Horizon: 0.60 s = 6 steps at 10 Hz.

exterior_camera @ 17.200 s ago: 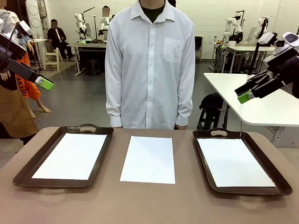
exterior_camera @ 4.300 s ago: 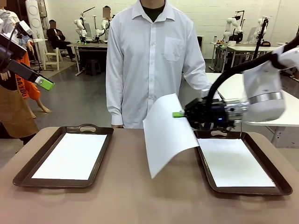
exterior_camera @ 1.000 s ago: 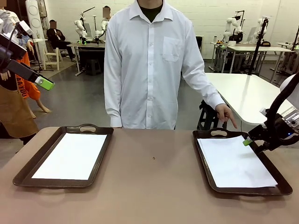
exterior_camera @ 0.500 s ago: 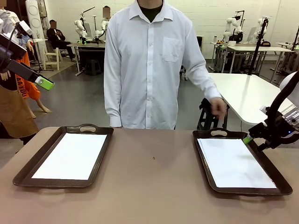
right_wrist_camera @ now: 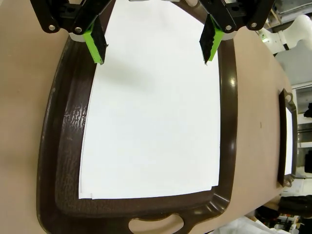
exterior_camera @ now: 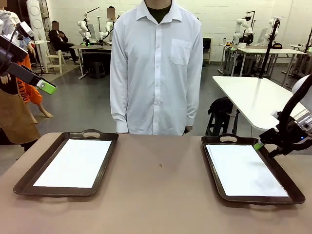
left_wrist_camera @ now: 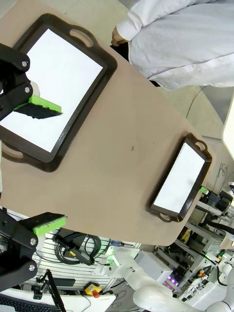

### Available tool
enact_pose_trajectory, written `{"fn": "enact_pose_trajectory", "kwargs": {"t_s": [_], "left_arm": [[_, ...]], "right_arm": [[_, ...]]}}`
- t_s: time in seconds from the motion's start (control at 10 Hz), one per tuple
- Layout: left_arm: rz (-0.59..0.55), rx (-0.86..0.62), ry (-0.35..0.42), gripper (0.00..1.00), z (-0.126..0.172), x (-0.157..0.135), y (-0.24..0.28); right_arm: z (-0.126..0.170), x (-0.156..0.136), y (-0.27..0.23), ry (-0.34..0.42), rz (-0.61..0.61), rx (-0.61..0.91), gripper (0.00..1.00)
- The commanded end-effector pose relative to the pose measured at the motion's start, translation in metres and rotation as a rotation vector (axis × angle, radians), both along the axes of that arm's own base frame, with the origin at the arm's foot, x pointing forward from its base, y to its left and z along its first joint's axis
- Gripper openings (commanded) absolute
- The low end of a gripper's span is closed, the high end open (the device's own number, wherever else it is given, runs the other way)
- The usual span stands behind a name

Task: Sort the A4 documents.
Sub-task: Place the A4 Paper in the designated Handle tray.

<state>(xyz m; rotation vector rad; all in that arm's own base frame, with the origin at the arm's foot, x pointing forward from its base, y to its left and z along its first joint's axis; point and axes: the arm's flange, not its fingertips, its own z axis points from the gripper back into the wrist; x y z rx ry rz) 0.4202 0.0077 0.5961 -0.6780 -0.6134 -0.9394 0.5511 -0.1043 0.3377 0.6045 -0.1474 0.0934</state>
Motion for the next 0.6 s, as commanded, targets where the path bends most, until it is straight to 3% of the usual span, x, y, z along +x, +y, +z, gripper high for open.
{"fn": "enact_pose_trajectory", "kwargs": {"t_s": [0.0,0.5], "left_arm": [[-0.003,0.004,-0.002,1.0,0.0008,-0.0011,-0.0002],[-0.003,0.004,-0.002,1.0,0.0008,-0.0011,-0.0002]], "right_arm": [[-0.0004,0.0004,0.0002,0.0,0.001,0.0,1.0],[-0.0004,0.0004,0.0002,0.0,0.001,0.0,1.0]]}}
